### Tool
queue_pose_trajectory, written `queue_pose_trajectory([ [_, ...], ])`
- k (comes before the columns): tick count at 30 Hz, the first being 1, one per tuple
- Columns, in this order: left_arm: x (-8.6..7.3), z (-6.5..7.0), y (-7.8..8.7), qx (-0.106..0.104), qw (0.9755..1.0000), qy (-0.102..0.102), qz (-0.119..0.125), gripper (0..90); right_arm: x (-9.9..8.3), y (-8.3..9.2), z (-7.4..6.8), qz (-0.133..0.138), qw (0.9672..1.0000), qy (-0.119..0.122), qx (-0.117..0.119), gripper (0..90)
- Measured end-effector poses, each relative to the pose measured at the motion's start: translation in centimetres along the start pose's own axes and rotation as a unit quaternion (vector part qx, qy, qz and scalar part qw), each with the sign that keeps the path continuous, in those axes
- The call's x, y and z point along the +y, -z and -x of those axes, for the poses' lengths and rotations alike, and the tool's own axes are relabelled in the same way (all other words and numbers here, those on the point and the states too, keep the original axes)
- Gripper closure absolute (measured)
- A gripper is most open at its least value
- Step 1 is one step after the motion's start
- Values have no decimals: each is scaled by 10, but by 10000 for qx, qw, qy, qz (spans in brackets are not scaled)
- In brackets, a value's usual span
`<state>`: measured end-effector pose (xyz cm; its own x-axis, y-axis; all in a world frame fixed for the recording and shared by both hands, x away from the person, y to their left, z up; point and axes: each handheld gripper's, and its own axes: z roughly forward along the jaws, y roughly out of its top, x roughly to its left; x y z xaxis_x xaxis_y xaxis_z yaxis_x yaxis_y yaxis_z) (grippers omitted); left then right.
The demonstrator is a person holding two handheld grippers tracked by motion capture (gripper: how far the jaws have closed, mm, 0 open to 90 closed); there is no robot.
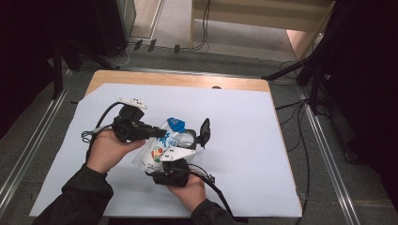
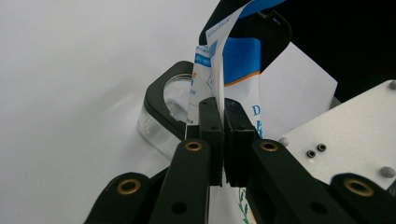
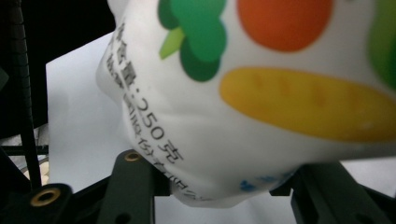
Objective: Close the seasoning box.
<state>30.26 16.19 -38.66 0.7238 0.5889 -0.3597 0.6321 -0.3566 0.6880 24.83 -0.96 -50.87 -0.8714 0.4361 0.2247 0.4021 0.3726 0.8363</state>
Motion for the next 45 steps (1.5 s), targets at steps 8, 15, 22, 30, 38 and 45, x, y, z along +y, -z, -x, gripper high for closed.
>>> queue_pose_trajectory([
  [8, 1, -3, -9, -32, 10000, 53, -38, 887, -1, 0, 3, -64, 9998, -179, 70, 574],
  [15, 1, -6, -16, -5, 9999, 105, -94, 888, -3, -3, 4, -148, 9994, -274, 176, 559],
  [22, 1, -8, -20, 21, 9998, 112, -152, 881, -2, -3, 3, -133, 9986, -383, 336, 614],
  [30, 1, -10, -27, -27, 9997, 179, -140, 869, -1, -2, 5, -65, 9971, -602, 463, 624],
  [38, 1, -10, -29, 115, 9996, 192, -156, 887, -2, -2, 4, -43, 9967, -646, 491, 595],
  [45, 1, -9, -30, 104, 9996, 231, -147, 886, -2, -1, 4, -10, 9952, -827, 520, 610],
])
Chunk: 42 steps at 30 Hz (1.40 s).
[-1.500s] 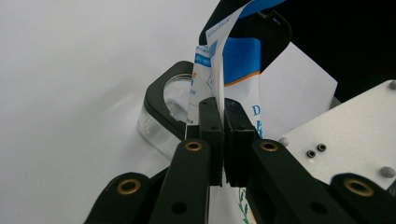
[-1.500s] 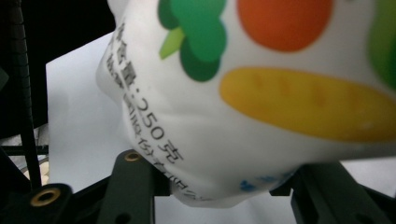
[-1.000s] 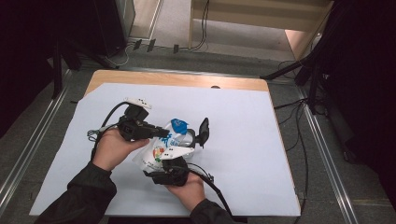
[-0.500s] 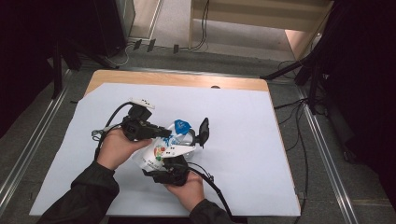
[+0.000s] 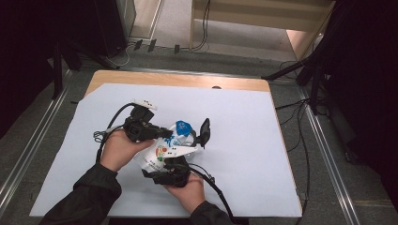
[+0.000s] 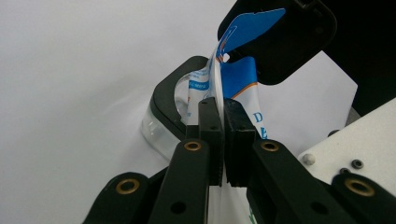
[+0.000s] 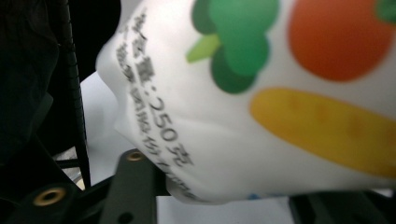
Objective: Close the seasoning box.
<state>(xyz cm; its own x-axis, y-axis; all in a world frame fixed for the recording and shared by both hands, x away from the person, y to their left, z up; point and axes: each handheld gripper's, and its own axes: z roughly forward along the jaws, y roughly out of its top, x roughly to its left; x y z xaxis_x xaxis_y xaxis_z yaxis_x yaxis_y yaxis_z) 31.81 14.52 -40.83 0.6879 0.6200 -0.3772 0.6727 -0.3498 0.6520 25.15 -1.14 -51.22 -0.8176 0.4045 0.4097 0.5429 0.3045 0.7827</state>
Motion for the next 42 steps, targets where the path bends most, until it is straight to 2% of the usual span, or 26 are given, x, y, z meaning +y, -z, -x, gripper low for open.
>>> queue_pose_trajectory([
  [6, -2, -4, 1, -201, 9997, 47, -100, 849, 0, 1, -1, 23, 9999, 104, 53, 629],
  [12, -4, -6, 4, -310, 9993, 103, -172, 803, -1, 4, 1, 151, 9998, -31, 136, 634],
  [16, -5, -6, 6, -303, 9993, 65, -209, 835, -1, 5, 2, 143, 9997, -36, 181, 634],
  [21, -4, 0, 6, -146, 9996, 32, -235, 887, -1, 4, -1, 116, 9998, -22, 189, 616],
  [26, -3, 4, 5, -43, 9998, 32, -216, 893, 1, 2, -4, 57, 9998, -44, 160, 573],
  [31, -3, 3, 6, -71, 9998, 90, -171, 880, 2, 4, -2, 94, 9998, -103, 136, 625],
  [40, -5, -1, 9, -242, 9993, 133, -238, 828, 0, 5, 0, 196, 9994, -176, 202, 636],
  [42, -5, -2, 10, -219, 9994, 124, -250, 824, 0, 7, 1, 204, 9992, -242, 224, 638],
])
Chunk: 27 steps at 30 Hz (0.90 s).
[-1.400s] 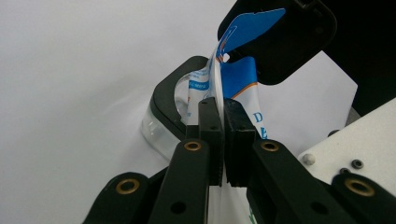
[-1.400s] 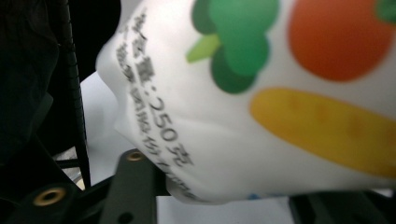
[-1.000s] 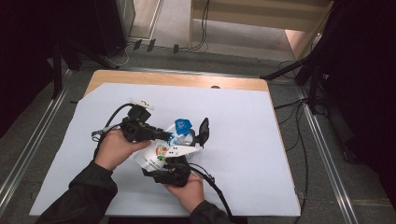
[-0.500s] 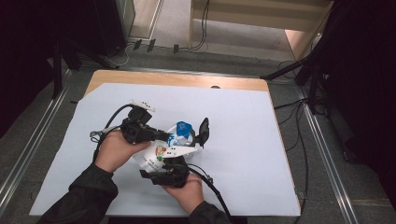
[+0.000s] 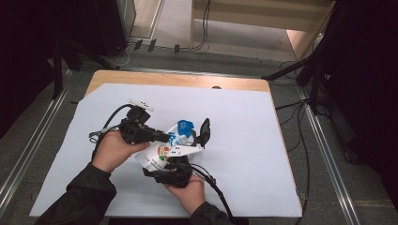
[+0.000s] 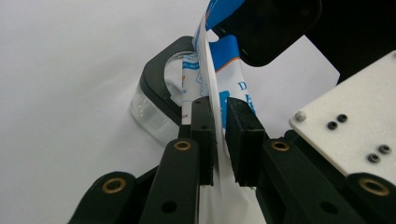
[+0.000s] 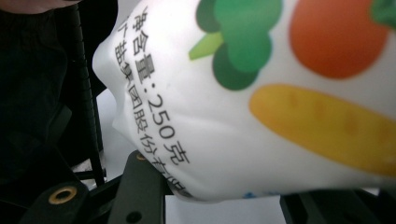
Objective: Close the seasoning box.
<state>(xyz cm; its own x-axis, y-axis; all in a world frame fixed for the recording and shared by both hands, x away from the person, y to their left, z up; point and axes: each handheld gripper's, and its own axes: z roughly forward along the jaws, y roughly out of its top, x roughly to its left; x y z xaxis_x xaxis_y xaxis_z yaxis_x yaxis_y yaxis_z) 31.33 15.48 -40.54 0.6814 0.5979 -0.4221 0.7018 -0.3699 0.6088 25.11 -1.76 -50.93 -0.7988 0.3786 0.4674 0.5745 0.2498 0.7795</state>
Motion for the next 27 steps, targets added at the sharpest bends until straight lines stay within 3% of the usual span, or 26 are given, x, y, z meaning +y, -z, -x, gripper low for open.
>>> queue_pose_trajectory([
  [6, 0, 1, 2, 16, 10000, -18, -36, 864, -1, -1, -1, -11, 10000, 18, 50, 638],
  [13, 1, 7, 0, 239, 9997, -67, 4, 878, 3, -1, -3, -94, 9999, 89, -13, 606],
  [27, 2, 6, -1, 122, 9999, -12, 98, 844, 6, 0, -4, 76, 9996, -207, 202, 634],
])
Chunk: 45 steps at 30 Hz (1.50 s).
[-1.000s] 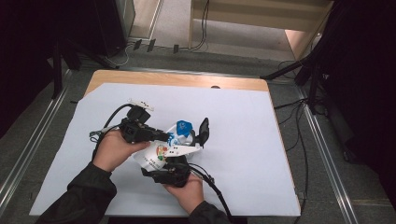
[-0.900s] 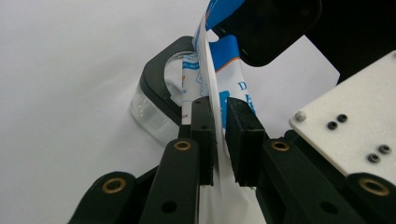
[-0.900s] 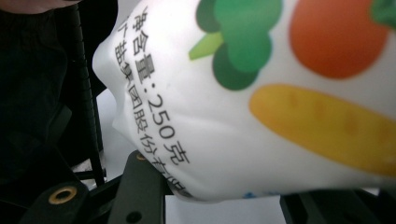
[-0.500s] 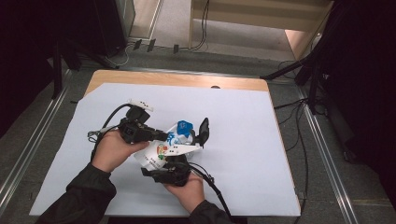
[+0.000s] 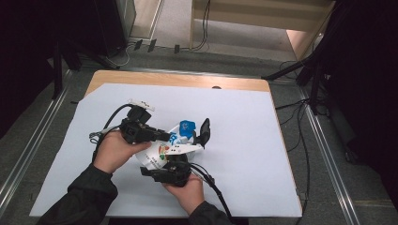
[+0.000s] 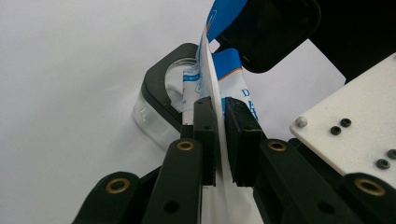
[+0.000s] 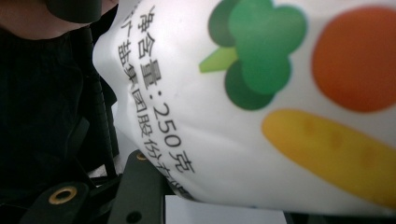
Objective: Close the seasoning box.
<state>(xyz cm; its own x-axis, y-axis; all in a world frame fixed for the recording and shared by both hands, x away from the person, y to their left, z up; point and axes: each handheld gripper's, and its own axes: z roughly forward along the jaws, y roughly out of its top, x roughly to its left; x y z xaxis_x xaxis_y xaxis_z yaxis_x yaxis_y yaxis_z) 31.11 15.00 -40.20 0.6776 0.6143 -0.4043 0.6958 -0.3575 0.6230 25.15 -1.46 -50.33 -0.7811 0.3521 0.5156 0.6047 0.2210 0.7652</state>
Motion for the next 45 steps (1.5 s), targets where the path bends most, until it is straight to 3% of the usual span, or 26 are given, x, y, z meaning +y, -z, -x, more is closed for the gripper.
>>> queue_pose_trajectory([
  [4, 2, 1, -1, 27, 10000, -30, -34, 865, 1, 0, 0, -22, 10000, 31, -9, 635],
  [11, 4, 6, -2, 254, 9996, -127, -23, 879, 4, 0, 1, -40, 9999, 107, -7, 636],
  [15, 5, 9, -4, 311, 9994, -157, -28, 880, 6, -2, -1, -149, 9998, 137, 1, 558],
  [17, 5, 10, -4, 318, 9994, -167, -20, 880, 6, -3, -1, -126, 9998, 110, -57, 596],
  [21, 4, 8, -2, 285, 9995, -113, 8, 875, 6, 0, 0, -72, 9999, 95, -58, 638],
  [34, 0, 2, 6, -11, 10000, 50, -54, 798, 5, 3, 1, 82, 9999, -73, 100, 647],
  [39, -1, 3, 7, 20, 10000, -11, -63, 849, 6, 4, 3, 113, 9998, -120, 139, 645],
  [45, -1, 4, 9, 75, 9999, -32, -88, 880, 7, 1, 0, 3, 10000, 39, 36, 621],
])
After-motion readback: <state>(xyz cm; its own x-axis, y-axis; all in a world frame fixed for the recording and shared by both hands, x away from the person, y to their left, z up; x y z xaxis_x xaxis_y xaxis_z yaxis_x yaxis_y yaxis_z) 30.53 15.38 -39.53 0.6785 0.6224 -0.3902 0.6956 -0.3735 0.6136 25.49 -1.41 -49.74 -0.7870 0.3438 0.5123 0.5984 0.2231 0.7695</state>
